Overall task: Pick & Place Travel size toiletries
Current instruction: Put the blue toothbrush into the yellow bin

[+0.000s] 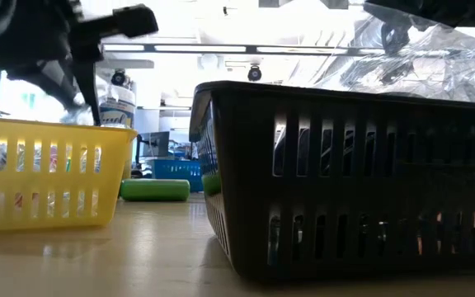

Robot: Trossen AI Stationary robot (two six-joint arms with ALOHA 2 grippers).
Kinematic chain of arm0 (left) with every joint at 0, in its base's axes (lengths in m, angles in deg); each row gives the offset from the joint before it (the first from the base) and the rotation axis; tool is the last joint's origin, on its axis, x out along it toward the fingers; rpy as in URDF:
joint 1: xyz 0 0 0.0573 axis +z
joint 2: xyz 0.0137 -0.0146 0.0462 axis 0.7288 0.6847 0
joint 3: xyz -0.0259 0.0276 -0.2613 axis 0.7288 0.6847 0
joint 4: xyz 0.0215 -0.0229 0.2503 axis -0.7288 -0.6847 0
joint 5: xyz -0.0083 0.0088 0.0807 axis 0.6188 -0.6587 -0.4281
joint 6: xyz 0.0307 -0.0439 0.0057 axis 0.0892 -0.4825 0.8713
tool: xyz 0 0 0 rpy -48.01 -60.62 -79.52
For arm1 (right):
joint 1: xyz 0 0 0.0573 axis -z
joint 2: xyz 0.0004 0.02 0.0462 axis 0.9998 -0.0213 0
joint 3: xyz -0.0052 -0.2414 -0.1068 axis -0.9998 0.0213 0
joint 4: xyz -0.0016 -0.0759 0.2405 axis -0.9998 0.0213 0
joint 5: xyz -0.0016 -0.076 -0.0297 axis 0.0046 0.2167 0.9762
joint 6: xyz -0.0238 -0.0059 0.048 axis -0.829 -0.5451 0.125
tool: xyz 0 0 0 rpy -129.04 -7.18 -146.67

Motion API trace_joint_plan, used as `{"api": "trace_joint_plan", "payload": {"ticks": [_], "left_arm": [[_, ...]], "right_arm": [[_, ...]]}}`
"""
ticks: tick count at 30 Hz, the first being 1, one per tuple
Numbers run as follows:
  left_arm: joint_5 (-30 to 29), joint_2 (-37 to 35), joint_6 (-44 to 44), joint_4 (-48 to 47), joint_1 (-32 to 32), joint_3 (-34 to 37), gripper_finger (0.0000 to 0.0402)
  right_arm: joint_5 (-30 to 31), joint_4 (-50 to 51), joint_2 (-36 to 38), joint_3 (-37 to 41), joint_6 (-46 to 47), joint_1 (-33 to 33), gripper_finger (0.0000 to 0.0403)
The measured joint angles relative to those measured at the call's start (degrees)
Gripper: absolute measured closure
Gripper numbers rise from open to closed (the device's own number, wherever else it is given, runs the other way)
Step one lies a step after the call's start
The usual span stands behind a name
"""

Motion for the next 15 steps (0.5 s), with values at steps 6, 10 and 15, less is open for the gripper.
{"api": "trace_joint_plan", "payload": {"ticks": [6, 10, 15], "left_arm": [[0.9, 0.3, 4.9, 1.9, 0.0, 0.0, 0.0364], [3.1, 0.3, 7.2, 3.3, 0.0, 0.0, 0.0376], [4.4, 0.3, 8.3, 7.2, 0.0, 0.0, 0.0373]], "right_arm": [[0.0, 0.1, 0.0, 0.0, 0.0, 0.0, 0.0398], [0.0, 0.1, 0.0, 0.0, 0.0, 0.0, 0.0398], [0.0, 0.1, 0.0, 0.0, 0.1, 0.0, 0.0398]]}}
